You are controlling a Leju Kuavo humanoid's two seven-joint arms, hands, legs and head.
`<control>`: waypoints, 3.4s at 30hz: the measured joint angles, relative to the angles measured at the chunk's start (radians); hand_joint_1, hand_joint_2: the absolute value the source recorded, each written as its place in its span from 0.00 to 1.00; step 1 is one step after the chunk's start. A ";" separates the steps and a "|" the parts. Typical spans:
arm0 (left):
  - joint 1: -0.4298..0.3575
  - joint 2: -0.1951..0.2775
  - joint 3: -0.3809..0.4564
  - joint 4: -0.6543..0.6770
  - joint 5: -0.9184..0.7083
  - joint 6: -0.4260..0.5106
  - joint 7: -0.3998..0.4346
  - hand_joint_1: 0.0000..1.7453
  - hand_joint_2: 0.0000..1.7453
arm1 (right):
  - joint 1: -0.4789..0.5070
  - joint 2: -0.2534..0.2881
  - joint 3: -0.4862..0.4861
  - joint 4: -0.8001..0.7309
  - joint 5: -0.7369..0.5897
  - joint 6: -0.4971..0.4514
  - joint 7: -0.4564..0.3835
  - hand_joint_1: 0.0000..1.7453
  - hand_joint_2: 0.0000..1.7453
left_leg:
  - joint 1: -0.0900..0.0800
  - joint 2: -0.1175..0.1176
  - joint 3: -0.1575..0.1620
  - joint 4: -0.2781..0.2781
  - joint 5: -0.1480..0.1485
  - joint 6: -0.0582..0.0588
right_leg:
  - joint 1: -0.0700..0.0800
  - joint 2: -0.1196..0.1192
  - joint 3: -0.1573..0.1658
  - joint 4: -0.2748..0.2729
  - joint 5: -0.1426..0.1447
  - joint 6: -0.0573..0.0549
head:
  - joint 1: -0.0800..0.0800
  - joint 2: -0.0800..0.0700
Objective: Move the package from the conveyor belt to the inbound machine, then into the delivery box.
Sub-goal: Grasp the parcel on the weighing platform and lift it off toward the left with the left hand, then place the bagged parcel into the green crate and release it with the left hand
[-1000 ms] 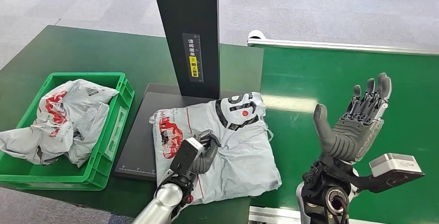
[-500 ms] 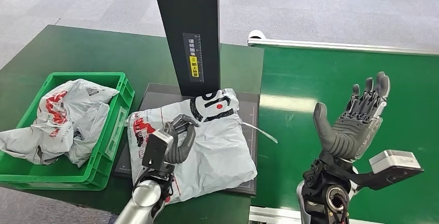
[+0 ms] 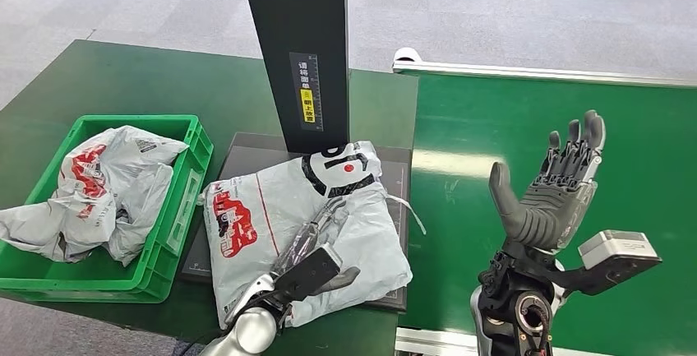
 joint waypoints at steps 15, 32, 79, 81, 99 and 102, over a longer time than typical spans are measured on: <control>-0.030 -0.006 -0.061 0.088 -0.430 0.196 0.136 1.00 1.00 | 0.016 0.019 -0.043 -0.005 0.031 0.042 0.015 0.00 1.00 | 0.000 0.000 0.000 0.000 0.000 0.000 | 0.000 0.000 0.000 0.000 0.000 0.000 | 0.000 0.000; 0.013 0.000 -0.007 -0.096 -0.480 0.406 0.075 1.00 1.00 | 0.028 0.019 -0.068 -0.014 0.028 0.022 0.002 0.00 1.00 | 0.000 0.000 0.000 0.000 0.000 0.000 | 0.000 0.000 0.000 0.000 0.000 0.000 | 0.000 0.000; -0.598 0.367 0.668 0.250 -0.957 0.299 0.504 1.00 1.00 | 0.090 0.005 -0.045 -0.014 -0.042 -0.076 -0.028 0.00 1.00 | 0.001 0.004 0.000 0.000 0.002 -0.001 | 0.001 0.004 -0.002 0.001 0.001 -0.001 | 0.000 0.000; -0.616 0.393 0.661 0.324 -0.975 0.249 0.539 1.00 1.00 | 0.090 0.003 -0.046 -0.014 -0.042 -0.072 -0.025 0.00 1.00 | 0.001 0.004 0.000 0.000 0.002 -0.001 | 0.001 0.004 -0.002 0.001 0.001 -0.001 | 0.000 0.000; -0.714 0.550 0.583 0.632 -0.982 0.023 0.730 0.00 1.00 | 0.069 -0.003 -0.045 -0.003 -0.037 -0.084 0.000 0.00 1.00 | 0.001 0.003 0.000 0.000 0.002 -0.002 | 0.001 0.004 -0.002 0.002 0.001 -0.002 | 0.000 0.000; -0.717 0.540 0.593 0.599 -0.942 0.200 0.671 0.00 1.00 | 0.071 -0.003 -0.045 -0.003 -0.037 -0.097 0.006 0.00 1.00 | 0.001 0.003 0.000 0.000 0.002 -0.002 | 0.001 0.004 -0.002 0.002 0.001 -0.002 | 0.000 0.000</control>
